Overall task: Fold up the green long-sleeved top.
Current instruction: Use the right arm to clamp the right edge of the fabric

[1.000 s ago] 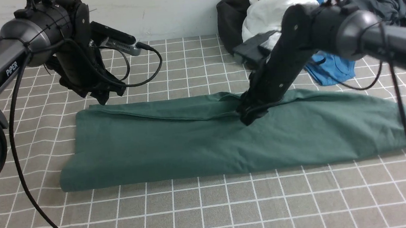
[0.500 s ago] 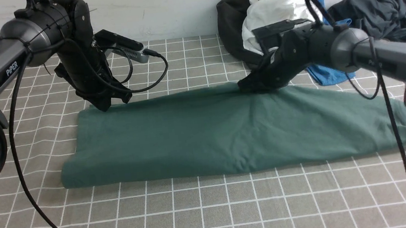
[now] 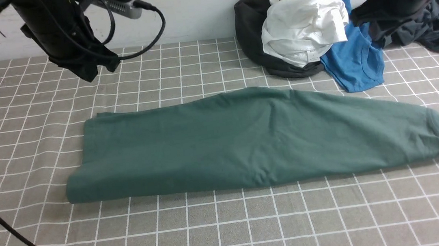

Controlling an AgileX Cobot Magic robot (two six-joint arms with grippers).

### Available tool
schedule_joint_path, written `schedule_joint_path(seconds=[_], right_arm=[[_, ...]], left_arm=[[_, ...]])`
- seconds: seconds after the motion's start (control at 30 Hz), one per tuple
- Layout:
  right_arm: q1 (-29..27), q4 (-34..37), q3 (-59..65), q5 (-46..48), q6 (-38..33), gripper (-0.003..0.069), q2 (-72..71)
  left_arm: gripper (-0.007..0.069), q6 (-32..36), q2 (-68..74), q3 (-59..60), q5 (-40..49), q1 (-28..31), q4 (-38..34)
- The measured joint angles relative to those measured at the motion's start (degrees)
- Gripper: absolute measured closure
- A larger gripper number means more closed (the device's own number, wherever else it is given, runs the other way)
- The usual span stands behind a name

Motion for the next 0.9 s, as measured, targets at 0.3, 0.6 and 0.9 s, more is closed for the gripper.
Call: schedule_joint_path(seconds=[0.3,0.6,0.9], right_arm=[[-10.25,4.42,31.33,-10.95,-2.33,0.0478,-15.79],[-18.06,5.45,38.81,-22.53,-0.58,0.0244,-8.59],[-15.5,7.57,38.87,-28.29,-1.45,0.0063,-0.79]], left_arm=[[0.0632,1.88,-16.3,21.67,-1.86,0.0,-6.87],[0.0631,8.49,-19.48,29.06,-6.53,0.0,-15.86],[0.0631,11.24,-19.48,29.14,-7.33,0.0,-18.51]])
